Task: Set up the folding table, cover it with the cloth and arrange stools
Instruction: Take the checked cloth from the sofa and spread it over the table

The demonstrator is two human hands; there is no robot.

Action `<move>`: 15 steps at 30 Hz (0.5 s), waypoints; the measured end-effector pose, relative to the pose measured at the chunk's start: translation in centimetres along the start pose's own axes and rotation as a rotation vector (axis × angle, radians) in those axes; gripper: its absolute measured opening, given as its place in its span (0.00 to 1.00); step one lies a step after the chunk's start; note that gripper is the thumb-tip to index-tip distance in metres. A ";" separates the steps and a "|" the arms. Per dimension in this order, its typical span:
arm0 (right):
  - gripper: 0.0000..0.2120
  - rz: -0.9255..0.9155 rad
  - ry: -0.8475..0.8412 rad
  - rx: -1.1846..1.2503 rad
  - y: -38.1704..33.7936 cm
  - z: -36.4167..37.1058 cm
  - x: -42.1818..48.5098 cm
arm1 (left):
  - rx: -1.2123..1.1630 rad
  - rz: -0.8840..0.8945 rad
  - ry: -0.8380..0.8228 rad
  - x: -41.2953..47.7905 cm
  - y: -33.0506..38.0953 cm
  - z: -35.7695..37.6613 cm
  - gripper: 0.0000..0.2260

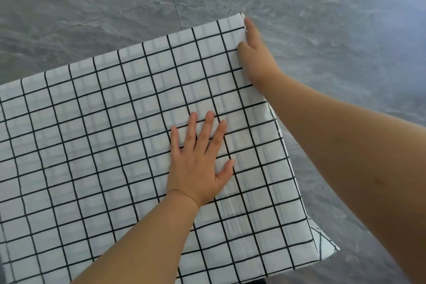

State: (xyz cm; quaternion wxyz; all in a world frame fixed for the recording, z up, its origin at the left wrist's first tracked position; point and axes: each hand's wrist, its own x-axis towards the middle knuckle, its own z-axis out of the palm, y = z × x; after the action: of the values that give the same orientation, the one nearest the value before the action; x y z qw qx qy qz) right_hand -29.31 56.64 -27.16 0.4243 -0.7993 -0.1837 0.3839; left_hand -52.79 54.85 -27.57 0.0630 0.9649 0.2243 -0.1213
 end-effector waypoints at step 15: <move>0.15 -0.482 0.109 -0.762 10.1 3.4 -23.6 | -0.045 -0.015 0.050 -0.5 0.3 0.2 0.33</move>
State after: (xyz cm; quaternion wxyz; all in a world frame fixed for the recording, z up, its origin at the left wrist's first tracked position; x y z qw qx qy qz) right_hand -47.34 38.06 -25.85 0.1862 -0.8520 -0.4700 0.1363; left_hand -53.16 54.35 -27.59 0.0782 0.9642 0.2356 -0.0928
